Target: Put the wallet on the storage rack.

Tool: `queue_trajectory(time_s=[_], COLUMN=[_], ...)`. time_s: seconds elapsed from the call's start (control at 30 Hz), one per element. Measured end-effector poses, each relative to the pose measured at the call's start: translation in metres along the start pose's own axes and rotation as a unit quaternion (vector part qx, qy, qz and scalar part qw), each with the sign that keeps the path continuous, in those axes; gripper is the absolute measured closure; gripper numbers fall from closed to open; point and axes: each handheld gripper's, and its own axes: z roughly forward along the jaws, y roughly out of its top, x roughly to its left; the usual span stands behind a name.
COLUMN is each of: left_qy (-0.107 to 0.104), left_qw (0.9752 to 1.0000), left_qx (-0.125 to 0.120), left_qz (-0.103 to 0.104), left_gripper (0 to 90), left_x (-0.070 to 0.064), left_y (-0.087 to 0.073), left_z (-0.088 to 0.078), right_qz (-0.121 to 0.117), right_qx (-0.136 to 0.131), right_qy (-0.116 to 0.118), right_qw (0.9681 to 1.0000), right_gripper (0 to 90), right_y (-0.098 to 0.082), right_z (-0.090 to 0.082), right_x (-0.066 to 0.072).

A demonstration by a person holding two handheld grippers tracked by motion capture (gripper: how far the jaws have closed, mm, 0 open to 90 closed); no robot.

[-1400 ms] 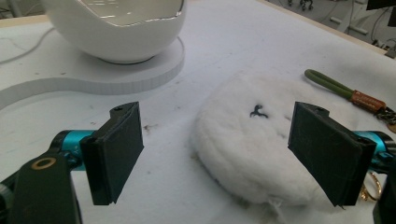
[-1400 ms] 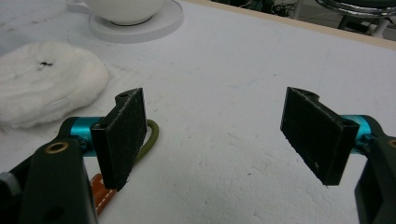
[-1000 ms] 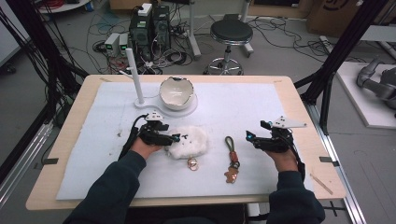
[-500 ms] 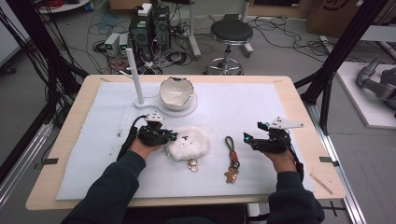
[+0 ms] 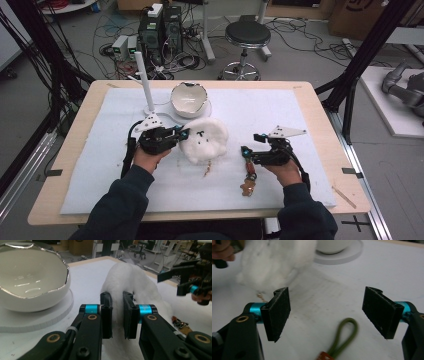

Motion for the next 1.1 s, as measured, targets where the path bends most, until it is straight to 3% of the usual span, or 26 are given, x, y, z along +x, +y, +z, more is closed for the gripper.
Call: queue_trajectory(time_s=[0.03, 0.07, 0.1, 0.13, 0.17, 0.2, 0.37, 0.4, 0.43, 0.47, 0.5, 0.57, 0.6, 0.63, 0.67, 0.7, 0.73, 0.77, 0.83, 0.87, 0.9, 0.93, 1.0, 1.03, 1.07, 1.1], left_qy=[-0.003, -0.006, -0.007, -0.012, -0.012, -0.017, -0.028, -0.033, -0.034, -0.034, -0.035, -0.036, -0.037, -0.037, -0.040, -0.040, -0.043, -0.043, -0.047, -0.046, -0.043, -0.034, -0.037, -0.043, -0.065, -0.065], left_qw=[1.0000, 0.9999, 0.9999, 0.9998, 0.9998, 0.9996, 0.9991, 0.9990, 0.9990, 0.9990, 0.9991, 0.9993, 0.9993, 0.9989, 0.9964, 0.9964, 0.9928, 0.9928, 0.9903, 0.9900, 0.9906, 0.9916, 0.9940, 0.9949, 0.9948, 0.9948], left_qx=[-0.005, -0.009, -0.012, -0.016, -0.016, -0.022, -0.027, -0.026, -0.024, -0.022, -0.021, -0.006, 0.008, 0.028, 0.075, 0.075, 0.112, 0.112, 0.131, 0.133, 0.130, 0.124, 0.103, 0.092, 0.079, 0.079], left_qz=[0.003, 0.006, 0.007, 0.009, 0.009, 0.011, 0.016, 0.016, 0.016, 0.016, 0.015, 0.011, 0.004, -0.002, -0.004, -0.004, -0.005, -0.005, 0.001, 0.002, 0.005, 0.009, 0.004, 0.003, 0.000, 0.000], left_gripper=[79.3, 79.3, 79.3, 79.3, 79.3, 79.3, 79.2, 79.2, 79.2, 79.1, 79.1, 79.0, 78.2, 78.2, 77.2, 76.8, 76.0, 74.8, 71.7, 62.0, 62.0, 54.3, 42.6, 42.6, 42.6, 43.8], left_x=[-0.001, -0.003, -0.004, -0.007, -0.007, -0.010, -0.015, -0.016, -0.017, -0.018, -0.019, -0.017, -0.016, -0.015, -0.014, -0.014, -0.014, -0.014, -0.013, -0.012, -0.011, -0.010, -0.007, -0.006, -0.004, -0.004], left_y=[0.001, 0.001, 0.001, 0.002, 0.002, 0.002, 0.002, 0.002, 0.002, 0.001, 0.000, -0.001, -0.002, -0.004, -0.008, -0.008, -0.013, -0.013, -0.013, -0.013, -0.012, -0.011, -0.009, -0.008, -0.007, -0.007], left_z=[0.000, 0.000, 0.000, 0.001, 0.001, 0.003, 0.009, 0.011, 0.012, 0.014, 0.015, 0.016, 0.017, 0.019, 0.023, 0.023, 0.027, 0.027, 0.027, 0.026, 0.025, 0.023, 0.020, 0.019, 0.018, 0.018], right_qz=[0.000, 0.007, 0.007, 0.014, 0.014, 0.019, 0.021, 0.023, 0.023, 0.015, 0.015, 0.001, -0.002, -0.002, -0.014, -0.014, -0.030, -0.030, -0.042, -0.055, -0.055, -0.058, -0.062, -0.062, -0.066, -0.066], right_qx=[0.000, 0.004, 0.004, 0.005, 0.005, 0.000, 0.007, 0.011, 0.011, 0.010, 0.010, 0.010, -0.004, -0.004, -0.011, -0.011, -0.013, -0.013, -0.018, -0.018, -0.018, -0.020, -0.021, -0.021, -0.020, -0.020], right_qy=[0.000, 0.028, 0.028, 0.055, 0.055, 0.077, 0.096, 0.102, 0.102, 0.110, 0.110, 0.093, 0.087, 0.087, 0.074, 0.074, 0.064, 0.064, 0.070, 0.073, 0.073, 0.078, 0.097, 0.097, 0.113, 0.113], right_qw=[1.0000, 0.9996, 0.9996, 0.9984, 0.9984, 0.9968, 0.9952, 0.9944, 0.9944, 0.9938, 0.9938, 0.9956, 0.9962, 0.9962, 0.9971, 0.9971, 0.9974, 0.9974, 0.9965, 0.9957, 0.9957, 0.9951, 0.9931, 0.9931, 0.9913, 0.9913], right_gripper=[23.1, 23.1, 23.1, 23.2, 23.2, 23.2, 26.4, 34.6, 34.6, 52.5, 52.5, 68.0, 75.1, 75.1, 78.2, 78.2, 79.0, 79.0, 79.3, 79.5, 79.5, 79.5, 79.5, 79.5, 79.4, 79.4], right_y=[0.000, 0.001, 0.001, 0.001, 0.001, 0.002, 0.003, 0.003, 0.003, 0.004, 0.004, 0.006, 0.007, 0.007, 0.009, 0.009, 0.010, 0.010, 0.011, 0.013, 0.013, 0.014, 0.016, 0.016, 0.016, 0.016], right_z=[0.000, 0.009, 0.009, 0.016, 0.016, 0.022, 0.030, 0.033, 0.033, 0.032, 0.032, 0.028, 0.023, 0.023, 0.018, 0.018, 0.016, 0.016, 0.014, 0.012, 0.012, 0.011, 0.009, 0.009, 0.009, 0.009], right_x=[0.000, 0.006, 0.006, 0.011, 0.011, 0.015, 0.020, 0.020, 0.020, 0.022, 0.022, 0.023, 0.022, 0.022, 0.022, 0.022, 0.023, 0.023, 0.025, 0.026, 0.026, 0.027, 0.026, 0.026, 0.026, 0.026])
